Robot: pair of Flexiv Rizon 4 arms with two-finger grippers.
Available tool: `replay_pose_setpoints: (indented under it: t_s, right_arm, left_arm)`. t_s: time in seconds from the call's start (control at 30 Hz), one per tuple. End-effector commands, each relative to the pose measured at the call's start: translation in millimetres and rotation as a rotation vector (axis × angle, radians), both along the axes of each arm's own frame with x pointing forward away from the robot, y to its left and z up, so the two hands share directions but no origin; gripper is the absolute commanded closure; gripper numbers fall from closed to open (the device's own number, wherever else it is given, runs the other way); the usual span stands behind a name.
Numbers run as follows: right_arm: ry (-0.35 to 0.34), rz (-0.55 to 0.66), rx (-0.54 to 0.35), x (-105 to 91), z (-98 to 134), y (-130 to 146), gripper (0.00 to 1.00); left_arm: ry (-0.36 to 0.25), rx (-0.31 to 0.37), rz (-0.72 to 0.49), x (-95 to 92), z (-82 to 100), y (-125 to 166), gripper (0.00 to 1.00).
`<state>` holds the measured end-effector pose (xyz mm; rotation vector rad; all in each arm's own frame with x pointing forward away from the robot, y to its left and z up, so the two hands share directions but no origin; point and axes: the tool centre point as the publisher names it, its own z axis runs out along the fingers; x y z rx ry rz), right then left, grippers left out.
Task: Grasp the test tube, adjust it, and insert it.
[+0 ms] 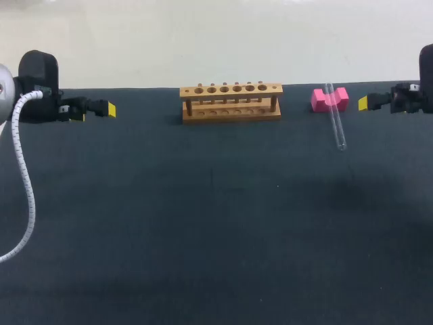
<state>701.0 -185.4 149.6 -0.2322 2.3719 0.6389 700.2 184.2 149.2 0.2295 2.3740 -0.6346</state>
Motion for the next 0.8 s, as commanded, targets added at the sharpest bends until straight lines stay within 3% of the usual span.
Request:
replay_pose_setpoints:
  t_s: [0.03,0.57,0.8]
  right_arm:
    - [0.01,0.004,-0.004,1.2,2,-1,0.0]
    - [0.01,0.004,-0.004,1.2,2,-1,0.0]
    - [0.01,0.004,-0.004,1.2,2,-1,0.0]
  left_arm:
    - [0.004,0.004,0.001,0.1,1.1,0,0.0]
    - [0.004,0.004,0.001,0.1,1.1,0,0.0]
    - [-0.04,-0.011,-0.204,6.5,-9.4,-2,0.0]
